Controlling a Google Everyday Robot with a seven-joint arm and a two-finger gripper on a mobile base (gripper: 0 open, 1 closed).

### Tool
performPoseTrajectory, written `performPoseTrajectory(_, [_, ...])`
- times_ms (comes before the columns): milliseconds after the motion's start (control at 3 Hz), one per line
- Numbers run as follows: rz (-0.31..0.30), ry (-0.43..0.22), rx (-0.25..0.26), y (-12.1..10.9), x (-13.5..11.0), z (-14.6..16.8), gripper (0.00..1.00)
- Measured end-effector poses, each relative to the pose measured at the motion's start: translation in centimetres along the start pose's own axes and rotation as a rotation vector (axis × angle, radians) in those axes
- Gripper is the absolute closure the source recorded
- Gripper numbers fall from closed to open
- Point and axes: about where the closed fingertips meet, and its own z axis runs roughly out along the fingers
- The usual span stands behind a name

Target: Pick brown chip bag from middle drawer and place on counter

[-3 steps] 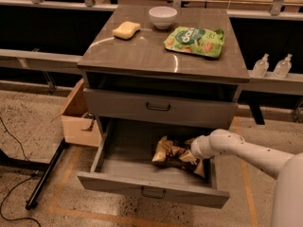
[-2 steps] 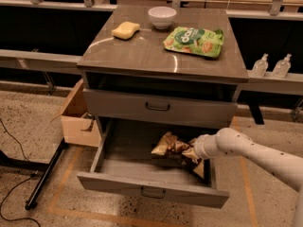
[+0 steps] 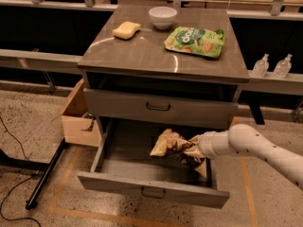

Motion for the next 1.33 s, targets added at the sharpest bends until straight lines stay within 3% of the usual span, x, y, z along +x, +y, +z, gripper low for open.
performPoseTrajectory(333, [-0.041,-0.031,-0.021,1.1,-2.2,-2.6,1.0])
performPoseTrajectory(667, [-0.079,-0.075,-0.063,4.4,-5.7,-8.1,1.0])
performPoseTrajectory(1000, [-0.088,-0.116,-0.044,6.4,-8.6,-17.8,1.0])
performPoseTrajectory(1333, [-0.074,-0.129,0.012,6.7,-10.7,-27.1,1.0])
